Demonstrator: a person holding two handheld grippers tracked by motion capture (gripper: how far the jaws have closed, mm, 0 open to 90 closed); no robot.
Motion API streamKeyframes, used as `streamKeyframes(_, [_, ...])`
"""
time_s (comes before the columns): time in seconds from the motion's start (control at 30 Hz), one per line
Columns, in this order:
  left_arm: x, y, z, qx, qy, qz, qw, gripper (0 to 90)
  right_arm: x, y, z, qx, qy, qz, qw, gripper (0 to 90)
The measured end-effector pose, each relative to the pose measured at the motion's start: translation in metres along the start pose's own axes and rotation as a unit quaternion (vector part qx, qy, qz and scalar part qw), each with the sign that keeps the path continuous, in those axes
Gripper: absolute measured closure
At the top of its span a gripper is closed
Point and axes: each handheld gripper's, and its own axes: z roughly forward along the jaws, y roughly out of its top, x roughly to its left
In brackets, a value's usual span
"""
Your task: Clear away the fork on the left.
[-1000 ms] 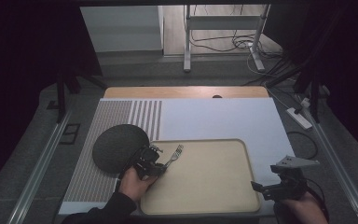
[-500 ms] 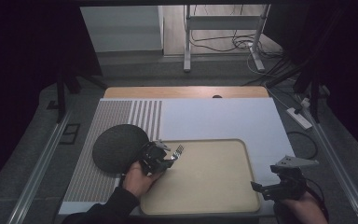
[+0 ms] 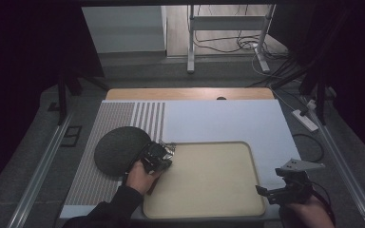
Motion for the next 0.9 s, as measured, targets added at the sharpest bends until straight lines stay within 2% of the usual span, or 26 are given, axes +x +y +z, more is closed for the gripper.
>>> streamKeyframes(0.13, [0.013, -0.006, -0.006, 0.008, 0.003, -0.024, 0.9997, 89.0, 0.000, 0.000, 0.000, 0.000, 0.001, 0.000, 1.0000, 1.0])
streamKeyframes(0.27, [0.021, -0.012, -0.011, 0.016, 0.013, -0.033, 0.9992, 89.0, 0.000, 0.000, 0.000, 0.000, 0.002, -0.001, 1.0000, 1.0])
streamKeyframes(0.33, [0.023, -0.013, -0.012, 0.017, 0.013, -0.035, 0.9992, 89.0, 0.000, 0.000, 0.000, 0.000, 0.002, -0.001, 1.0000, 1.0])
streamKeyframes(0.37, [0.026, -0.015, -0.013, 0.013, 0.004, -0.042, 0.9990, 89.0, 0.000, 0.000, 0.000, 0.000, 0.002, -0.001, 1.0000, 1.0])
streamKeyframes(0.53, [0.026, -0.014, -0.012, 0.011, 0.001, -0.037, 0.9992, 88.0, 0.000, 0.000, 0.000, 0.000, 0.002, -0.001, 1.0000, 1.0])
streamKeyframes(0.73, [0.026, -0.013, -0.021, -0.018, -0.009, -0.030, 0.9994, 80.8, 0.000, 0.000, 0.000, -0.001, 0.003, -0.001, 1.0000, 1.0])
streamKeyframes(0.77, [0.027, -0.013, -0.025, -0.029, -0.010, -0.026, 0.9992, 78.7, 0.000, 0.000, 0.000, -0.001, 0.003, 0.000, 1.0000, 1.0])
streamKeyframes(0.9, [0.030, -0.016, -0.032, -0.047, -0.016, -0.023, 0.9985, 67.5, 0.000, 0.000, 0.000, 0.000, 0.003, 0.001, 1.0000, 1.0])
